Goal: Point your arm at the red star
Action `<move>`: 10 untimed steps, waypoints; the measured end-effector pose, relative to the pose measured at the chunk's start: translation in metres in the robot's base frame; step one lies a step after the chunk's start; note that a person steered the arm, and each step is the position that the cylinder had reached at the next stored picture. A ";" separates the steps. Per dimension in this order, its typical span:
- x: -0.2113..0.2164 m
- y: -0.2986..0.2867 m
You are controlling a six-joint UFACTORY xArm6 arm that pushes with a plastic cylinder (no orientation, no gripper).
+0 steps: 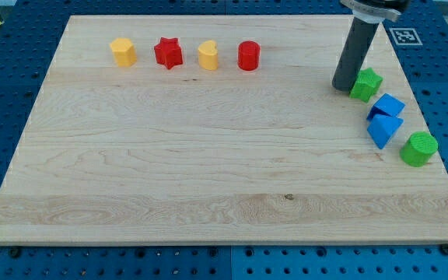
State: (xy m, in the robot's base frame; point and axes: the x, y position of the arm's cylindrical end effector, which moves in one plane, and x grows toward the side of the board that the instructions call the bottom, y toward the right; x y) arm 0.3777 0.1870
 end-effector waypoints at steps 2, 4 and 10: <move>-0.013 -0.056; -0.055 -0.064; -0.094 -0.076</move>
State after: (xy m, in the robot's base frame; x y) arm 0.2833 0.1113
